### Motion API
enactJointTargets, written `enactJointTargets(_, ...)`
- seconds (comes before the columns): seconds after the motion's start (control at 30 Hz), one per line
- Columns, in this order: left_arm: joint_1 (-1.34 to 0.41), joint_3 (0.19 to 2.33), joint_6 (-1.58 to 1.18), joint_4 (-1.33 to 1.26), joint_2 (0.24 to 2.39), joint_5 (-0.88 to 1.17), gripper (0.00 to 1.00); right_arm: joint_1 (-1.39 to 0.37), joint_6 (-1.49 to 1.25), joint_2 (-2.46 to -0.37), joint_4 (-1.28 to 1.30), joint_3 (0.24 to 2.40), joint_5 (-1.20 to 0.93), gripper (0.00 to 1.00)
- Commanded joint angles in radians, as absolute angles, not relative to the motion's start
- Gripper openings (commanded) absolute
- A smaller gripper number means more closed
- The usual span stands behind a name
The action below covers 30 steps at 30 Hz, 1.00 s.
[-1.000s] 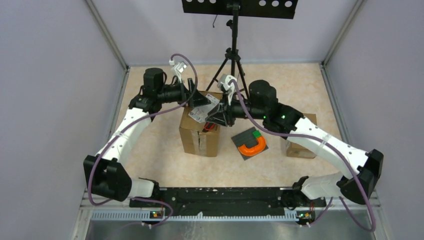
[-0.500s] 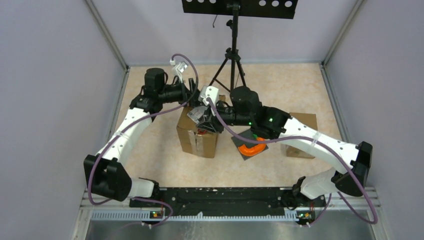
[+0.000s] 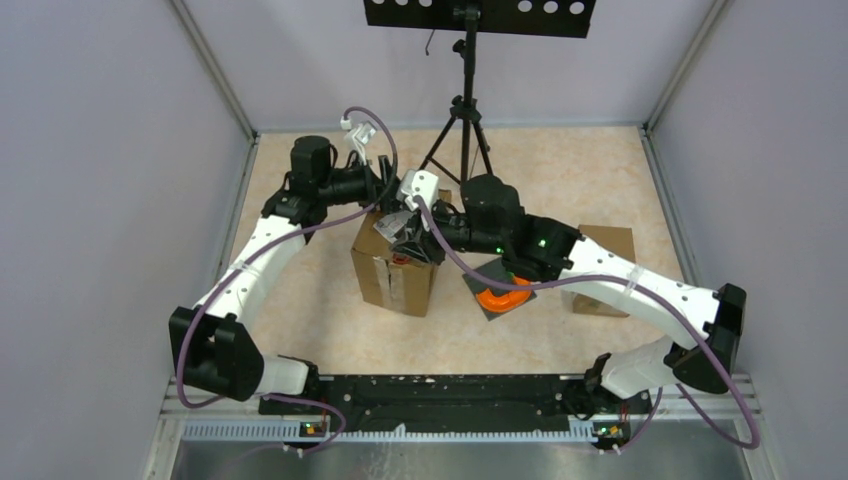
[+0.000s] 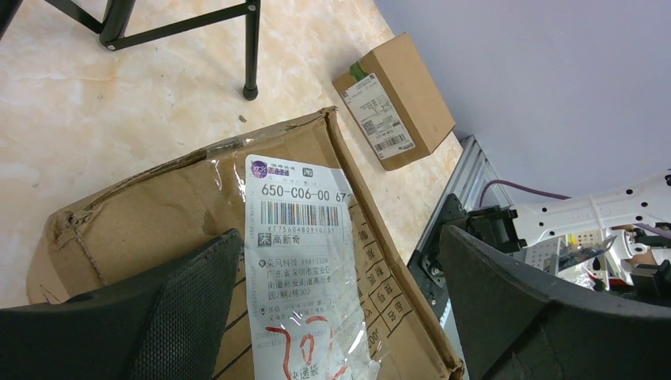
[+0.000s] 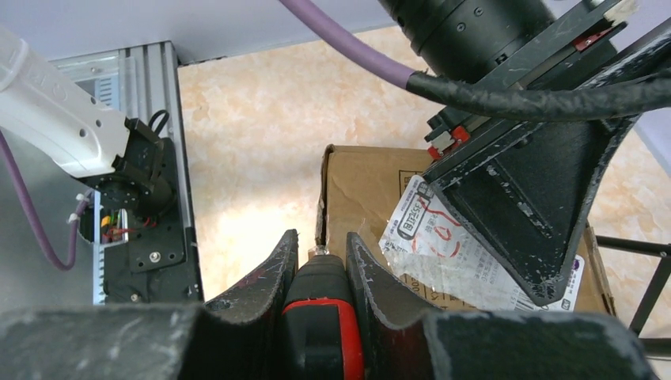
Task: Unpack the express box
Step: Cut the express box at the center of the board.
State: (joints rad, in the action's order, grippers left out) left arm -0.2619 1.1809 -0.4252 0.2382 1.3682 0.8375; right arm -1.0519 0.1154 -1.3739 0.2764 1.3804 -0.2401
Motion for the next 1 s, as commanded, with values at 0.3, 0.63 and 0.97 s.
enactJointTargets(0.3,-0.284,1.094,-0.439,0.412,1.435,0.757,0.98,-1.076,0.063,-1.358,0.15,1.371,-0.29,0.0)
enactJointTargets(0.63,-0.284,1.111,-0.421,0.421,1.44,0.747,0.98,-1.083,0.089,-1.375,0.261,1.377,-0.247,0.0)
enactJointTargets(0.97,-0.285,1.279,-0.352,0.511,1.47,0.707,0.98,-1.095,0.106,-1.307,0.352,1.488,-0.24,0.0)
